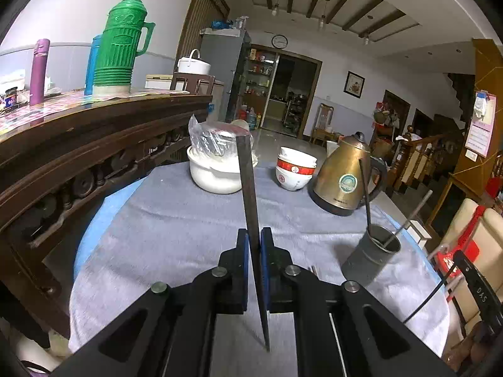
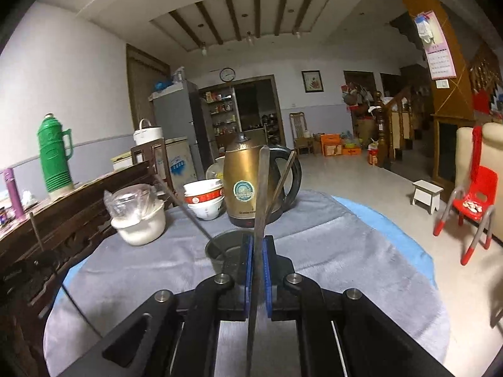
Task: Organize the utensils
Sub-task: 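Lift both chopsticks upright and carry them over the grey holder cup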
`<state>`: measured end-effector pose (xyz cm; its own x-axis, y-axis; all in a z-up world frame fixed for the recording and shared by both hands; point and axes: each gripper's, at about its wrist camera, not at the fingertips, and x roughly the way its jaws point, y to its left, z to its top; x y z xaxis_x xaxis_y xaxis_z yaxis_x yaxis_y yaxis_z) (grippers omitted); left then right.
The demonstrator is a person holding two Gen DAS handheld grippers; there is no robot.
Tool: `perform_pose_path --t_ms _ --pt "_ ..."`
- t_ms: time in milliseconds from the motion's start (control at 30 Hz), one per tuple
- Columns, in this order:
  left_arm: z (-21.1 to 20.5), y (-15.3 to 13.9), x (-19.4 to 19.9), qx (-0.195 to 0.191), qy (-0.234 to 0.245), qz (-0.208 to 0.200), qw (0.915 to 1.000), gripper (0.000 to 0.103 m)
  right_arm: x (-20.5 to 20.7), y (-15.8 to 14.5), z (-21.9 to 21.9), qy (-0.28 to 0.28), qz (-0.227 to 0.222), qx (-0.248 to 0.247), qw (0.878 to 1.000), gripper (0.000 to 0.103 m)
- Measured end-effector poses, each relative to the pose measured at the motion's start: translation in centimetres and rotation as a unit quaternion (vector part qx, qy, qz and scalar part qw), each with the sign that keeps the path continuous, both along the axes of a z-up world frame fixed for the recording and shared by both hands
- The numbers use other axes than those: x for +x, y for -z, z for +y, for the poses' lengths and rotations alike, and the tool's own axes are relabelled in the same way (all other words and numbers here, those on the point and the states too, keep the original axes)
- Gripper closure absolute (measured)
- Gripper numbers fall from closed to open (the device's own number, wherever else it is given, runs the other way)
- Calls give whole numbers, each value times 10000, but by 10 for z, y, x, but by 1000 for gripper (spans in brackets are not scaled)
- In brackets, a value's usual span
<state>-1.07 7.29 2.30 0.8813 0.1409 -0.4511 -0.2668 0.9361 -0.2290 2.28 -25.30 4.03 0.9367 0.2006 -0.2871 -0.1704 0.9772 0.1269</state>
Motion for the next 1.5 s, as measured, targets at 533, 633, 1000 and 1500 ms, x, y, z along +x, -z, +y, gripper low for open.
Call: perform_pose_path --t_ms 533,633,1000,1500 --pt "4 -22 -22 -456 166 -172 9987 96 -27 -18 -26 -144 153 588 9981 95" --pt "1 -36 -17 -522 272 -341 9977 96 -25 -35 -30 -164 -67 730 9972 95" --pt "-40 -96 40 -696 839 -1026 9887 96 16 -90 -41 -22 -785 1338 9879 95" --pt "-98 -71 141 -574 1386 -550 9872 96 95 -59 -21 40 -269 988 9947 95"
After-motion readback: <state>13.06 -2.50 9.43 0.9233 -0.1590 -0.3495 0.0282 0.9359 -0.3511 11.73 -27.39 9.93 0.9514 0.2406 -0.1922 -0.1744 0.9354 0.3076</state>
